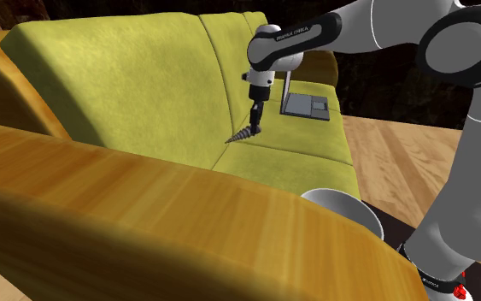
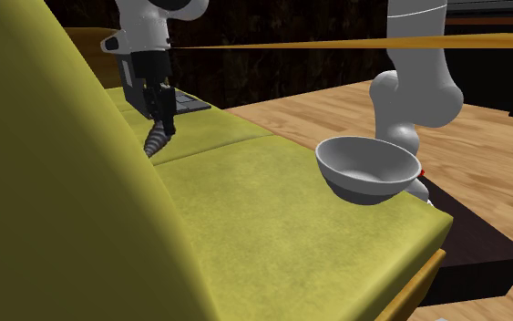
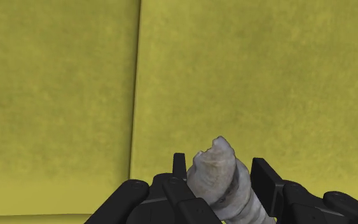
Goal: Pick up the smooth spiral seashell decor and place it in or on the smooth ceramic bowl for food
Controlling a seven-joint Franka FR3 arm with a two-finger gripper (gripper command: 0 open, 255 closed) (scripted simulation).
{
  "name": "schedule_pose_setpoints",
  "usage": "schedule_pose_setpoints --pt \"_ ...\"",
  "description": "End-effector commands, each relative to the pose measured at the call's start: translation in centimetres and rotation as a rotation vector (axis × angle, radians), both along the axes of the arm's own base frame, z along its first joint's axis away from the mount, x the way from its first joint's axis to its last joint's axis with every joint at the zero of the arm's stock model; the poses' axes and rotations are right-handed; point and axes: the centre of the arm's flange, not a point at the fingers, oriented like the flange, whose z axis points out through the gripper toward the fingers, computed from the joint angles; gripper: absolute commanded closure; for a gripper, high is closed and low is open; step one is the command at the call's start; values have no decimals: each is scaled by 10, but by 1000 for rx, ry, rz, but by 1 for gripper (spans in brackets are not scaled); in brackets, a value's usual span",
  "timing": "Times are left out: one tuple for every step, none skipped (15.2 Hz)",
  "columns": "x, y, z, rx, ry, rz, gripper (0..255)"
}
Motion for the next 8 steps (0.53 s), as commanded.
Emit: schedule_pose_setpoints --pt "0 -1 10 0 0 0 255" --pt "0 -1 15 0 0 0 255" --pt "0 -1 21 0 0 0 255" --pt "0 -1 26 0 0 0 255" --pt "0 -1 31 0 0 0 255" --pt "0 -1 37 0 0 0 255" --pt "0 -1 42 0 0 0 255" --pt "0 -1 47 0 0 0 255"
